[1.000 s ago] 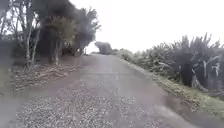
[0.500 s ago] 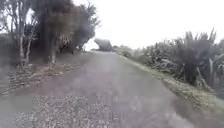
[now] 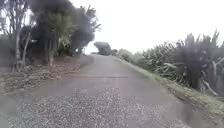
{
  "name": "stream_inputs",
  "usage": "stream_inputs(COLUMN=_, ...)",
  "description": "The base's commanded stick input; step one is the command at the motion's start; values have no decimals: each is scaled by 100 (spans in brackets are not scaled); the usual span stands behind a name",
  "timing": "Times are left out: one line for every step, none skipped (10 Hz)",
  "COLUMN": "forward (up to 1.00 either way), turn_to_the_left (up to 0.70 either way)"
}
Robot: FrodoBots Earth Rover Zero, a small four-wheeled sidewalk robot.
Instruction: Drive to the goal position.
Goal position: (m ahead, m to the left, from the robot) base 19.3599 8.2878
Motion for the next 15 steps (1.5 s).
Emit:
stream_inputs(forward=70, turn_to_the_left=0)
stream_inputs(forward=70, turn_to_the_left=0)
stream_inputs(forward=70, turn_to_the_left=0)
stream_inputs(forward=70, turn_to_the_left=0)
stream_inputs(forward=70, turn_to_the_left=0)
stream_inputs(forward=70, turn_to_the_left=0)
stream_inputs(forward=70, turn_to_the_left=0)
stream_inputs(forward=70, turn_to_the_left=0)
stream_inputs(forward=81, turn_to_the_left=0)
stream_inputs(forward=85, turn_to_the_left=0)
stream_inputs(forward=85, turn_to_the_left=0)
stream_inputs(forward=85, turn_to_the_left=3)
stream_inputs(forward=85, turn_to_the_left=6)
stream_inputs(forward=85, turn_to_the_left=8)
stream_inputs(forward=85, turn_to_the_left=13)
